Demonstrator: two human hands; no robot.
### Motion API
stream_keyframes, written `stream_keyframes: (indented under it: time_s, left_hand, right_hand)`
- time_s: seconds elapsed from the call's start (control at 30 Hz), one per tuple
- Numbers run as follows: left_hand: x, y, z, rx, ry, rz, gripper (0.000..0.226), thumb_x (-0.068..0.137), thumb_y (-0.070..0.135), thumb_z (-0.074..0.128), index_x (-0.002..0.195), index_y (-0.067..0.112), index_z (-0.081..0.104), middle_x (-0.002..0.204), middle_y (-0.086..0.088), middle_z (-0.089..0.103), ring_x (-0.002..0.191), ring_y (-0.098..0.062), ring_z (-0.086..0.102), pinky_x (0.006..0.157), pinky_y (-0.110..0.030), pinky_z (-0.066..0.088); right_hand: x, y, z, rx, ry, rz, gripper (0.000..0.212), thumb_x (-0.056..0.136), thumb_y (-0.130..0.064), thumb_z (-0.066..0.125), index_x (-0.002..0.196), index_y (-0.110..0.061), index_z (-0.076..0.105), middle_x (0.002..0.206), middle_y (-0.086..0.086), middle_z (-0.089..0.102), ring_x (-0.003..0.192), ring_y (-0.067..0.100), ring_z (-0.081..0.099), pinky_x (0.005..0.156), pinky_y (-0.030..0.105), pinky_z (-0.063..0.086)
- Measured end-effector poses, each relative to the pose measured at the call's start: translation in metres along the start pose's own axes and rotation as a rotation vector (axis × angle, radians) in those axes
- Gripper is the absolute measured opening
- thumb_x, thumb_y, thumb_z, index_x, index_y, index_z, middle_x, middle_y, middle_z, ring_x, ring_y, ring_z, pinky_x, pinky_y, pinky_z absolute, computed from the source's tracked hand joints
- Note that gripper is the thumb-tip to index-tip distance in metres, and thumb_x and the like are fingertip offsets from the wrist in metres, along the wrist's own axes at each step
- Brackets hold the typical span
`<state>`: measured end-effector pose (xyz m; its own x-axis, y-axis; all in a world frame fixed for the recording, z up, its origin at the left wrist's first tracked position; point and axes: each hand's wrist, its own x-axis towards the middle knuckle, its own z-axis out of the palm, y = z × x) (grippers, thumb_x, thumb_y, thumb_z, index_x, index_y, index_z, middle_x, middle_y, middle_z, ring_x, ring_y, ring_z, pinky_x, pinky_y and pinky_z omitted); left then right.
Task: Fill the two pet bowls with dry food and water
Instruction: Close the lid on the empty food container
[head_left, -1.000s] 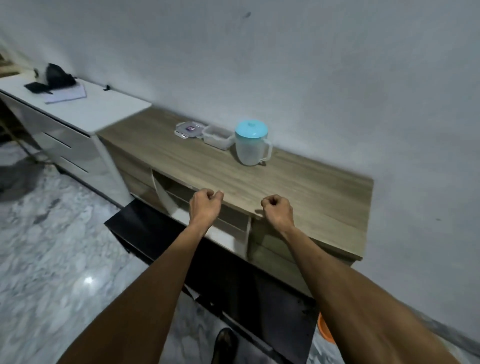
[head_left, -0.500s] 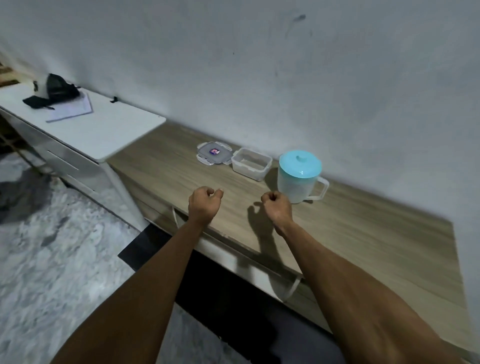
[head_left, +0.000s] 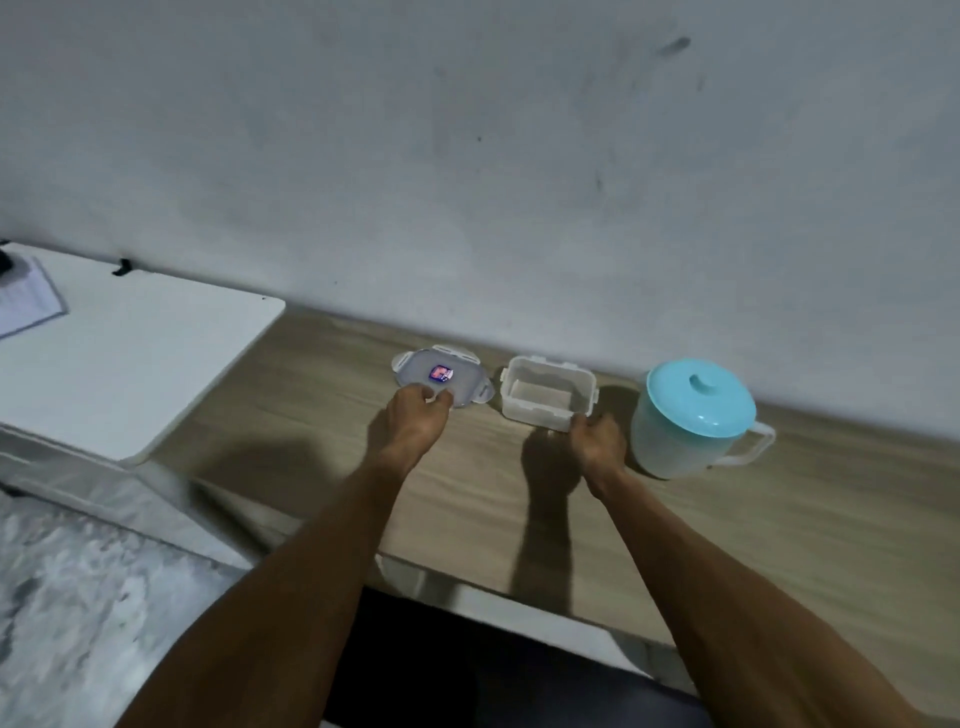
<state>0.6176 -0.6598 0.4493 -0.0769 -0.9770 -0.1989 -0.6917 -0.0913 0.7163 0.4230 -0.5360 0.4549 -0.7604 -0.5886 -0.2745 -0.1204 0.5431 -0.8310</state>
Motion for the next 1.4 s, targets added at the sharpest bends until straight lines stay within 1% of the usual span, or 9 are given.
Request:
stream_keyframes:
  time_s: [0.3, 0.43, 0.67, 0.83, 1.03, 1.13, 1.23, 1.33, 1.4]
  left_hand:
    - [0.145, -0.016, -0.025, 0.305, -0.117, 0.197, 0.067, 0.071, 0.062, 0.063, 0.115, 0.011, 0.065, 0.118, -0.015, 0.066, 0.106, -0.035, 0.064, 0.086, -0.039, 0.053]
    - [0.184, -0.020, -0.017, 0.380, -0.232, 0.253, 0.084, 0.066, 0.063, 0.075, 0.127, 0.010, 0.054, 0.128, -0.014, 0.059, 0.117, -0.031, 0.058, 0.096, -0.038, 0.048]
    - [0.222, -0.032, -0.009, 0.415, -0.395, 0.277, 0.107, 0.029, 0.076, 0.070, 0.120, 0.024, 0.049, 0.124, -0.001, 0.060, 0.110, -0.027, 0.059, 0.092, -0.040, 0.051]
    - [0.229, -0.016, -0.005, 0.583, -0.386, 0.359, 0.117, 0.036, 0.077, 0.074, 0.131, 0.017, 0.042, 0.130, -0.012, 0.052, 0.117, -0.034, 0.051, 0.097, -0.047, 0.046]
    - [0.224, -0.003, 0.003, 0.557, -0.325, 0.274, 0.103, 0.052, 0.057, 0.088, 0.131, 0.004, 0.045, 0.133, -0.021, 0.038, 0.124, -0.037, 0.042, 0.103, -0.045, 0.044]
    - [0.228, -0.003, -0.002, 0.401, -0.297, 0.267, 0.078, 0.054, 0.051, 0.080, 0.113, 0.003, 0.062, 0.118, -0.021, 0.059, 0.108, -0.034, 0.059, 0.089, -0.038, 0.052]
    - [0.227, -0.001, -0.013, 0.102, -0.256, 0.198, 0.021, 0.077, 0.025, 0.077, 0.083, 0.006, 0.068, 0.089, -0.018, 0.070, 0.074, -0.028, 0.066, 0.071, -0.039, 0.056]
    - [0.231, 0.009, -0.031, -0.059, -0.217, 0.163, 0.010, 0.087, 0.013, 0.071, 0.086, 0.004, 0.066, 0.058, -0.007, 0.062, 0.042, -0.016, 0.056, 0.044, -0.024, 0.049]
    - [0.232, 0.018, -0.044, -0.155, -0.207, 0.176, 0.009, 0.089, 0.011, 0.069, 0.093, 0.003, 0.067, 0.048, -0.001, 0.058, 0.029, -0.003, 0.049, 0.035, -0.017, 0.044]
  right_hand:
    - [0.044, -0.023, 0.056, -0.049, 0.188, 0.079, 0.041, 0.103, -0.024, 0.040, 0.123, 0.010, 0.054, 0.127, 0.030, 0.058, 0.119, 0.044, 0.055, 0.092, 0.040, 0.046]
    - [0.061, -0.023, 0.066, -0.054, 0.230, 0.091, 0.040, 0.103, -0.022, 0.038, 0.121, 0.010, 0.055, 0.125, 0.030, 0.059, 0.117, 0.044, 0.056, 0.092, 0.041, 0.046]
    - [0.068, -0.019, 0.079, -0.069, 0.288, 0.129, 0.040, 0.103, -0.026, 0.038, 0.117, 0.004, 0.060, 0.119, 0.027, 0.063, 0.112, 0.043, 0.058, 0.096, 0.050, 0.049]
    - [0.067, -0.020, 0.080, -0.140, 0.323, 0.124, 0.041, 0.103, -0.023, 0.036, 0.116, 0.006, 0.062, 0.119, 0.028, 0.063, 0.113, 0.045, 0.057, 0.092, 0.042, 0.045]
    - [0.070, -0.022, 0.074, -0.141, 0.334, 0.146, 0.039, 0.103, -0.023, 0.038, 0.118, 0.003, 0.062, 0.119, 0.025, 0.064, 0.112, 0.042, 0.058, 0.091, 0.041, 0.045]
    - [0.069, -0.021, 0.074, -0.133, 0.330, 0.152, 0.039, 0.102, -0.024, 0.039, 0.120, 0.003, 0.062, 0.119, 0.025, 0.064, 0.112, 0.042, 0.058, 0.092, 0.041, 0.046]
    - [0.067, -0.022, 0.078, -0.120, 0.315, 0.143, 0.039, 0.103, -0.025, 0.038, 0.118, 0.003, 0.062, 0.119, 0.025, 0.064, 0.112, 0.042, 0.058, 0.094, 0.043, 0.047]
    - [0.061, -0.026, 0.078, -0.126, 0.305, 0.141, 0.038, 0.103, -0.022, 0.038, 0.120, 0.004, 0.061, 0.122, 0.024, 0.063, 0.114, 0.041, 0.057, 0.092, 0.038, 0.045]
    - [0.059, -0.027, 0.078, -0.118, 0.307, 0.134, 0.039, 0.103, -0.023, 0.037, 0.120, 0.004, 0.061, 0.122, 0.025, 0.063, 0.114, 0.041, 0.057, 0.091, 0.039, 0.045]
